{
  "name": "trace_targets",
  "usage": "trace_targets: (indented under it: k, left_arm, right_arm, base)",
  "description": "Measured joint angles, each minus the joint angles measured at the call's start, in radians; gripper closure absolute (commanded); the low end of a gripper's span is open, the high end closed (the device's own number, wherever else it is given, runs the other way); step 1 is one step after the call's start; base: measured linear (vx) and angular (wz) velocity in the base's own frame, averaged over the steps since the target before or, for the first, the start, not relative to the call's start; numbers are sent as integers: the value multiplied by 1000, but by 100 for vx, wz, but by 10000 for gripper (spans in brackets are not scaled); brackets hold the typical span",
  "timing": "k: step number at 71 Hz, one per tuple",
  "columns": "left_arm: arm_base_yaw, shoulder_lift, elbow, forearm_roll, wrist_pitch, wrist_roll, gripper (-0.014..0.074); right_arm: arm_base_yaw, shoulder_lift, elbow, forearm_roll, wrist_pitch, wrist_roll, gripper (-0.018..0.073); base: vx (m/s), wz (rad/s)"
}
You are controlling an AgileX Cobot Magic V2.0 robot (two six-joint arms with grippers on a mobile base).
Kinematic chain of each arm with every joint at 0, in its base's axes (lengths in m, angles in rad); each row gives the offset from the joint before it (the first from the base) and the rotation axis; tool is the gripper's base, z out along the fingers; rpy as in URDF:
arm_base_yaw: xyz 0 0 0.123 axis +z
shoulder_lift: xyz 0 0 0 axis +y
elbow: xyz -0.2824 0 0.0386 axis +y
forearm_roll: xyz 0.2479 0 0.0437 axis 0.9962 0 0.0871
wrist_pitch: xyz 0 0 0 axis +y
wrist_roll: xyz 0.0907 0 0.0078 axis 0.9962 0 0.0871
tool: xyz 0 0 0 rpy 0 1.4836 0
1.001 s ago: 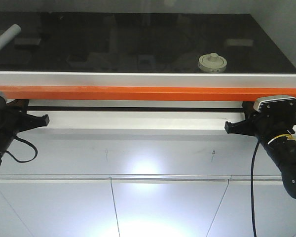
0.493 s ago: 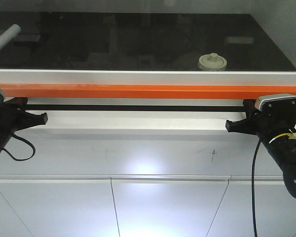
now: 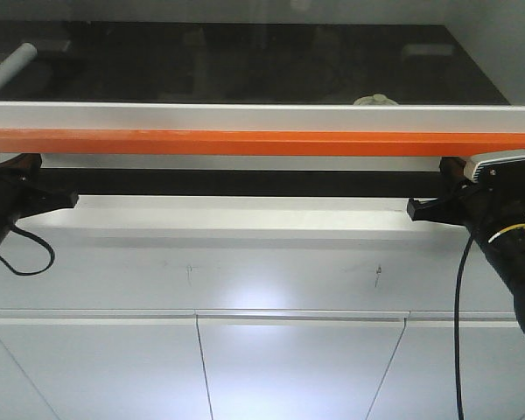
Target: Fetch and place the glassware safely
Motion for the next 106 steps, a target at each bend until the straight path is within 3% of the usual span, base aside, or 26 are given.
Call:
trace_targets:
  k: [27, 41, 73, 106]
  left_arm:
    - [0, -81, 0, 4, 2, 0, 603]
    - [0, -121, -7, 6, -9, 0, 603]
    - [0, -183, -153, 29, 129, -1, 603]
    - [0, -257, -178, 35, 122, -14, 603]
  right_arm:
    - [0, -67, -9, 0, -10, 0, 563]
    - [0, -96, -80, 0, 79, 0, 563]
    - [0, -173, -221, -15, 221, 6, 563]
    - [0, -267, -264, -13, 202, 6, 563]
  base:
    - [0, 0]
    - [0, 0]
    - [0, 0]
    - [0, 0]
